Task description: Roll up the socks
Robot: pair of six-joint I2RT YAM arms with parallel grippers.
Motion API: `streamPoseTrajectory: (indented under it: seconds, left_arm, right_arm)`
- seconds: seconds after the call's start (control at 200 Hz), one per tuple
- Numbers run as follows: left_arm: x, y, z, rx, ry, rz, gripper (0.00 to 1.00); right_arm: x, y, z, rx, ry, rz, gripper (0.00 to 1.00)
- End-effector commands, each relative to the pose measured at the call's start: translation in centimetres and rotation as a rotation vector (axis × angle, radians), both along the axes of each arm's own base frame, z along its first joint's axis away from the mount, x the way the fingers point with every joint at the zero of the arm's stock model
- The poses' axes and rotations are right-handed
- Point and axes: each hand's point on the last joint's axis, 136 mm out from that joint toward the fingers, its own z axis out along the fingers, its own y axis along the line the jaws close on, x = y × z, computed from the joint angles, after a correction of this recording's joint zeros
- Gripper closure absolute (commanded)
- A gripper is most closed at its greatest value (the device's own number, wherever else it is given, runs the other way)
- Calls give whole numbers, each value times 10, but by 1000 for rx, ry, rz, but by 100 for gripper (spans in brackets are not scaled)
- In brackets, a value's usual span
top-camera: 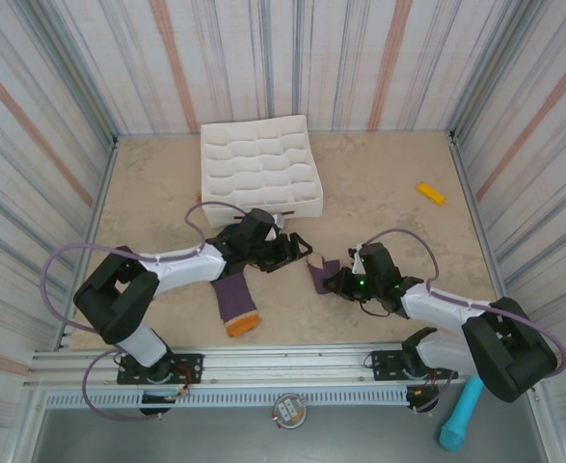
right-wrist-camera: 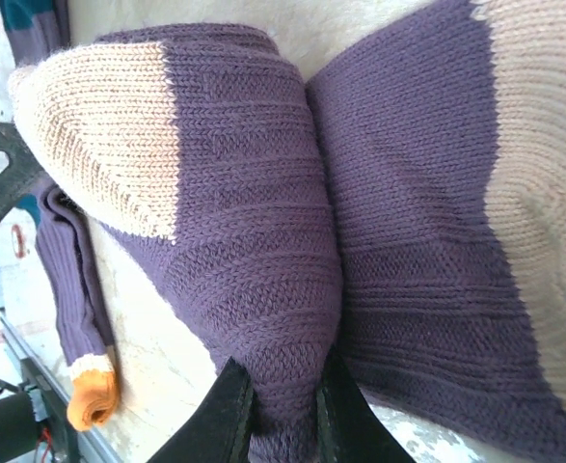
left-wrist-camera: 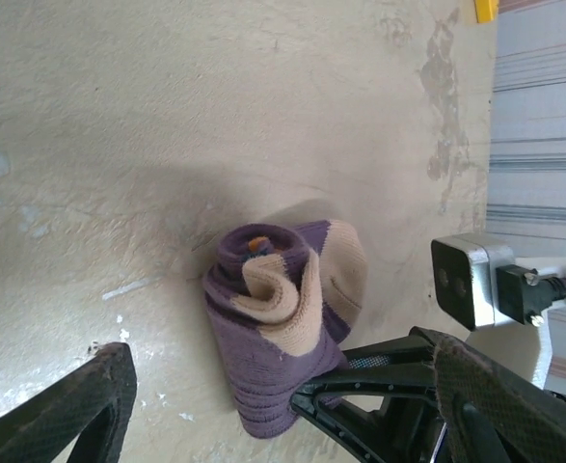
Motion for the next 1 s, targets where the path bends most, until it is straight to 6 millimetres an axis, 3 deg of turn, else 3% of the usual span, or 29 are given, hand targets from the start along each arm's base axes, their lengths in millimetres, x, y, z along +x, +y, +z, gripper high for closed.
streamPoseTrajectory:
  seconds: [0.0,0.346,0.551,0.992]
  left_arm:
    - [0,-7,-3,1,-18,-38,17]
    - [-13,-33,-29,27,41,-111,30]
    - [-16,-53,-33,33,31,-159,36]
    - [-19,-69,-55,44,78,-212,47]
  right_arm:
    - [-25,-19,-29,-26,186,-59,100]
    - [-27,-34,-39,88,320,-173,100]
    - [-30,-41,-48,94,367,-216,100]
    - [-29,-50,-47,111,374,-255,98]
